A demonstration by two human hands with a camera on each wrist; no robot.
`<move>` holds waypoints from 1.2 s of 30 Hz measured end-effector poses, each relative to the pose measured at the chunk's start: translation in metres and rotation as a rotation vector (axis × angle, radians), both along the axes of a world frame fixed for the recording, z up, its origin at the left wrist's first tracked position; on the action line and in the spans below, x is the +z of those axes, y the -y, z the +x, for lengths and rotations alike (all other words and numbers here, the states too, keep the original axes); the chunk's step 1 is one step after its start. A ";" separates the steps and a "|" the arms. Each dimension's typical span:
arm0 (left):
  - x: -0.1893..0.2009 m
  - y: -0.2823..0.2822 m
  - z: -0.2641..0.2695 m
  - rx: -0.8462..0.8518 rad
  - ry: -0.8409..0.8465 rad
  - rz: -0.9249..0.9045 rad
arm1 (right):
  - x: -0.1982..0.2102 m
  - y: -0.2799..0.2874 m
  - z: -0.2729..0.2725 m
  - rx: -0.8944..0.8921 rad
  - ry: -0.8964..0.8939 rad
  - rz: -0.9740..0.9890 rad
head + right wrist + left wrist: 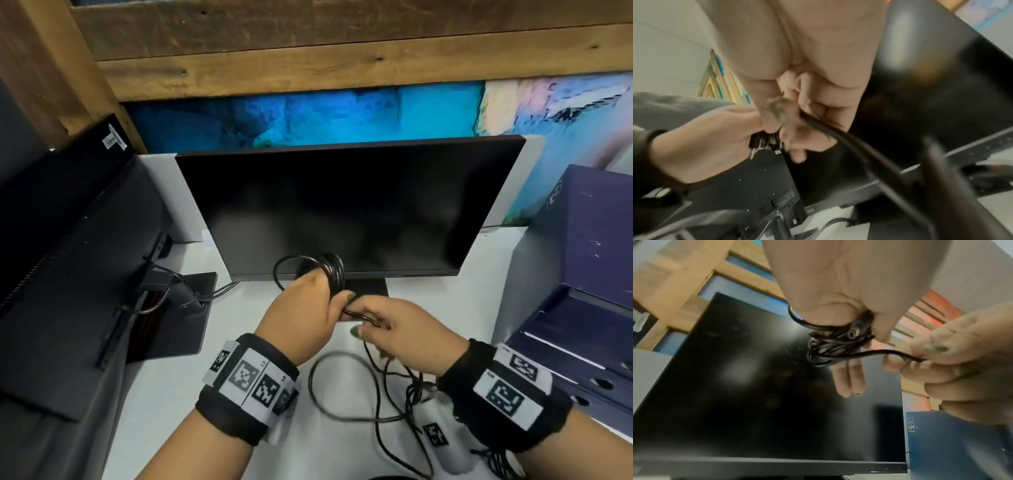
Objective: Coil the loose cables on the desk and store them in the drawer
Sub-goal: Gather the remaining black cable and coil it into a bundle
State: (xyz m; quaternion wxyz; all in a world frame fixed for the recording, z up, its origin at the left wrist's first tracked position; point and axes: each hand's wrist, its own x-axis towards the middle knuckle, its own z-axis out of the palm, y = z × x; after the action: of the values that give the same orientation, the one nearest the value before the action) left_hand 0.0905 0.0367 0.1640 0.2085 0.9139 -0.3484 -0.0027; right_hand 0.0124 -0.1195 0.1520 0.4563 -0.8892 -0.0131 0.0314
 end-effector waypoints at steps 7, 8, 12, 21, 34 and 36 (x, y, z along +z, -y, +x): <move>0.002 -0.004 0.004 -0.145 -0.436 -0.116 | 0.015 0.021 0.011 -0.150 0.231 0.074; 0.004 -0.006 0.004 -0.182 -0.584 -0.242 | 0.018 0.022 0.012 -0.159 0.256 0.079; 0.009 -0.010 0.002 -0.488 -1.050 -0.711 | 0.016 0.026 0.021 -0.213 0.264 0.193; 0.027 0.002 0.015 -0.631 -1.444 -1.535 | -0.010 -0.015 0.016 -0.045 -0.182 0.215; 0.005 -0.001 0.018 -0.040 -0.270 -0.107 | 0.031 -0.001 0.009 0.004 0.185 -0.298; 0.005 -0.005 0.018 -0.142 -0.366 -0.122 | 0.035 0.008 0.010 -0.063 0.256 -0.252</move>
State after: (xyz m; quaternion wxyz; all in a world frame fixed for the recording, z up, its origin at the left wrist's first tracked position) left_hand 0.1087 0.0414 0.1691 0.3224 0.8570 -0.3679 -0.1621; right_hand 0.0228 -0.1275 0.1871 0.3368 -0.9360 -0.0392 -0.0948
